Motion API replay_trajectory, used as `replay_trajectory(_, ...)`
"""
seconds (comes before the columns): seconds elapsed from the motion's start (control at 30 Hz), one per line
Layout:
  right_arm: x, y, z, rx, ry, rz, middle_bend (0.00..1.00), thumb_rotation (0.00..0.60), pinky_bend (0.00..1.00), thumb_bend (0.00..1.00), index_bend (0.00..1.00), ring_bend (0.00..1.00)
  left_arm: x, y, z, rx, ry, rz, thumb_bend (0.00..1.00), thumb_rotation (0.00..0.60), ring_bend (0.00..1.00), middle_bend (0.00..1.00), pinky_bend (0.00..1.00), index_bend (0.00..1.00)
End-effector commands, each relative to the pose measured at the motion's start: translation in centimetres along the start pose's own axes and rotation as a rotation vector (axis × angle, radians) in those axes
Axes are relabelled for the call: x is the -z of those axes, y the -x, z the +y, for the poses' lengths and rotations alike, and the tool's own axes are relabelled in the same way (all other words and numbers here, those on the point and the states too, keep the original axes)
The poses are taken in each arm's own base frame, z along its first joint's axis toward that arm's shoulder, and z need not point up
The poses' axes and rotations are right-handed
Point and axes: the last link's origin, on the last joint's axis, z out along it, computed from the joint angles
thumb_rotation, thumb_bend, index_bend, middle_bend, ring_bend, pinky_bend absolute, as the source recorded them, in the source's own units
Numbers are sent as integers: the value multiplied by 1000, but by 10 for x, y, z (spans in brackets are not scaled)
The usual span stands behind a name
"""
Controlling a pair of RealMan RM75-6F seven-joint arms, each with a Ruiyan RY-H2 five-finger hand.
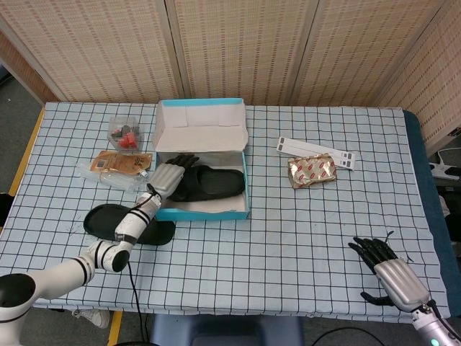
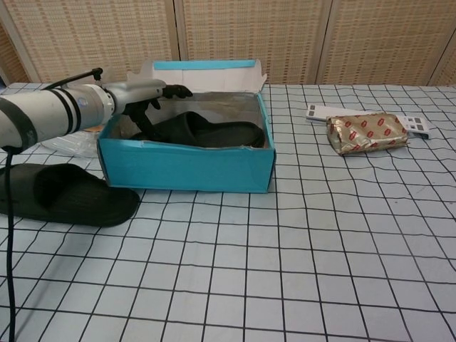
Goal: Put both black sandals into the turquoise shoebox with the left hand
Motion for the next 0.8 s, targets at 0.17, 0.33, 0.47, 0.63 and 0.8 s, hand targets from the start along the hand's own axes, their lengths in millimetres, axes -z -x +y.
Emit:
replay_trajectory(0.17, 2, -1, 0, -3, -1, 6, 0, 600, 0, 81, 0, 0, -1, 3, -1, 4, -8, -46, 338, 600, 0, 0, 0, 0)
replay_trajectory(0.33, 0, -1, 2, -3, 3, 5, 0, 600, 0, 82, 0, 0, 10, -16, 11, 52, 51, 60, 340, 600, 0, 0, 0, 0)
replay_trajectory(0.47, 0, -2, 2, -4, 0, 3, 0, 600, 0, 81, 0, 0, 26, -32, 16, 84, 102, 117, 346, 600, 0, 0, 0, 0)
replay_trajectory(0.63, 1, -3, 1, -9, -6, 9, 0, 600, 0, 81, 0, 0, 83, -47, 9, 165, 164, 144, 345, 600, 0, 0, 0, 0)
replay_trajectory(0.8, 4, -4, 0, -12, -18, 13, 0, 600, 0, 81, 0, 0, 152, -31, -32, 112, 103, 89, 342, 600, 0, 0, 0, 0)
